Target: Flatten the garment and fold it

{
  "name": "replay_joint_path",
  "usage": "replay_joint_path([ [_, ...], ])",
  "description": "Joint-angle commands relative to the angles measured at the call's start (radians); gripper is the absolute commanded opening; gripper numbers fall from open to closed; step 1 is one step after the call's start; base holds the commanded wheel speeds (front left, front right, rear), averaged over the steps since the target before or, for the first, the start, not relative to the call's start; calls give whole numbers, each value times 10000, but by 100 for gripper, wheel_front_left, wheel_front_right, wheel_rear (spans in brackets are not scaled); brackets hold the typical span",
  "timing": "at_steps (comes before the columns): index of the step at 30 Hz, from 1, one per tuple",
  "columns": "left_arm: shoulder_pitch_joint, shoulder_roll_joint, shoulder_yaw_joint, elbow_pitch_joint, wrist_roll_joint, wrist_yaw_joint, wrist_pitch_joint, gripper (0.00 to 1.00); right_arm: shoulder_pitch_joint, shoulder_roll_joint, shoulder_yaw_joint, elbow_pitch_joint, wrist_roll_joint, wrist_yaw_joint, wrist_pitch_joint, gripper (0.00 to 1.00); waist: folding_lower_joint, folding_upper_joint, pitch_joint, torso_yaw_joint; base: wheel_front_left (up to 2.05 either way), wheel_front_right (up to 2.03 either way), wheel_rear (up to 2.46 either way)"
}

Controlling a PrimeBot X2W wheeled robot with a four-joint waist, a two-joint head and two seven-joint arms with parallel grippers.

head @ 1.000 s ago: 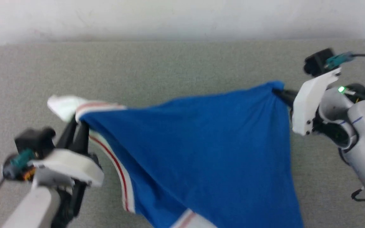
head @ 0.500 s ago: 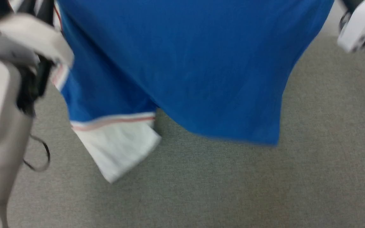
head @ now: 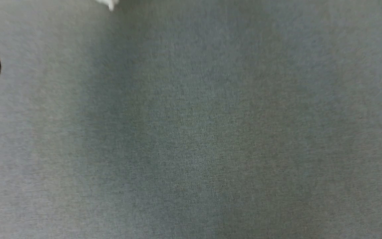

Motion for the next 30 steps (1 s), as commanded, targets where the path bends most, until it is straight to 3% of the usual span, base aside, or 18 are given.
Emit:
replay_joint_path([
  [1,-117,-58,-10,404,18,-103,-150,0,-151,79,262,268,105,-15,-112,0,-4,-1,1130,-36,0,0,0],
  [11,591,-709,85,2678,-660,-641,-897,0,403,356,2377,1409,1573,-15,-704,0,-4,-1,1053,100,0,0,0],
  [21,3043,-1540,272,3750,-1641,-1319,-1214,0,3058,134,4098,1339,3102,-15,-1507,0,-4,-1,-927,357,0,0,0],
  [25,4985,-1565,298,3348,-1830,-1268,-1415,0,4795,-170,4764,558,3369,-15,-1851,0,-4,-1,-1947,346,0,0,0],
  [30,8033,-1575,346,1739,-2066,-714,-1507,0,6980,-839,4917,-548,3332,-15,-2111,0,-4,-1,-2964,352,0,0,0],
])
